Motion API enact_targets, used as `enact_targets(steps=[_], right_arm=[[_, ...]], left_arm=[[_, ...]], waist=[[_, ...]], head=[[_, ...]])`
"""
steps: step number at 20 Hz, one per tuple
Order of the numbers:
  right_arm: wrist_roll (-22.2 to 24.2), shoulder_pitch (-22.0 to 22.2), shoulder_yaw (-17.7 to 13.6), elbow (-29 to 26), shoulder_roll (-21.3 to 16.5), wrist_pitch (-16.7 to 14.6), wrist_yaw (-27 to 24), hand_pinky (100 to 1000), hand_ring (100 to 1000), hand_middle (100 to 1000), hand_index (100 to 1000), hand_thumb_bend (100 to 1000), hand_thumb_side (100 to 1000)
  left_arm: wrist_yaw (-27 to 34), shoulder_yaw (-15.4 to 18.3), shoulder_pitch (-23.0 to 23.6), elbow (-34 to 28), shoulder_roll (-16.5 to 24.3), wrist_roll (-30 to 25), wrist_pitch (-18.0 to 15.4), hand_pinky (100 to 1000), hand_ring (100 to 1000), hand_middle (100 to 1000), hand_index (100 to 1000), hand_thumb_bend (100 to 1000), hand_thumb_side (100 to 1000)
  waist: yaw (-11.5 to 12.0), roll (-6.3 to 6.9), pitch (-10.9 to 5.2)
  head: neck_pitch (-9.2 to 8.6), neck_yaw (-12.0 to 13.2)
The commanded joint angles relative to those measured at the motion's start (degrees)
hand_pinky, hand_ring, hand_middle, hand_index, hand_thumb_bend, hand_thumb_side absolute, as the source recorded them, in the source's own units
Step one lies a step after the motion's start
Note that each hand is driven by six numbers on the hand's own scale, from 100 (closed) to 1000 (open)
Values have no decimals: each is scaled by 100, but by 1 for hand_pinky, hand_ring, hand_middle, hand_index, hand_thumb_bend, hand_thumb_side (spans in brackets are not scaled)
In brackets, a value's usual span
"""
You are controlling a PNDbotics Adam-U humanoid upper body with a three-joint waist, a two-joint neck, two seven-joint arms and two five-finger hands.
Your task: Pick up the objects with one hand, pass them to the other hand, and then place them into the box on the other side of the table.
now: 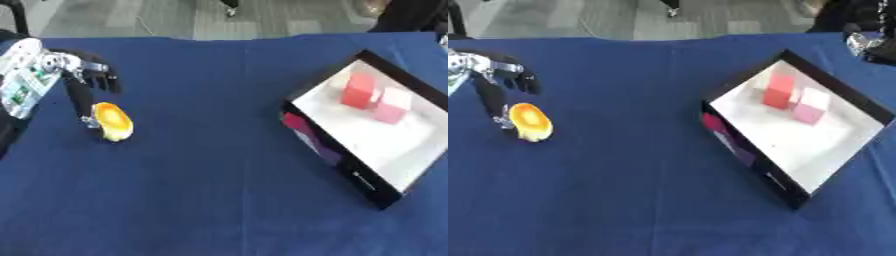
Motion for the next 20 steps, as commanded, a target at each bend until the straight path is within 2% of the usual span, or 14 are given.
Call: enact_targets(steps=[1, 12, 20], right_arm=[[14, -66, -99, -24, -107, -8, 46, 1000, 1000, 959, 1000, 100, 269], [61, -42, -115, 43, -52, -16, 109, 1000, 1000, 965, 1000, 100, 284], [96, -9, -121, 75, -23, -24, 163, 1000, 1000, 966, 1000, 100, 292]], left_arm=[[-96, 18, -160, 38, 54, 2, -75, 870, 840, 754, 798, 849, 100], [-875, 97, -152, 467, -122, 2, -365, 870, 839, 770, 795, 837, 100], [-1015, 246, -131, 696, -228, 54, -454, 859, 827, 747, 787, 799, 100]], waist=[[4, 12, -94], [5, -14, -65], [4, -13, -58]], head=[[-11, 24], [-11, 40], [-11, 31]])
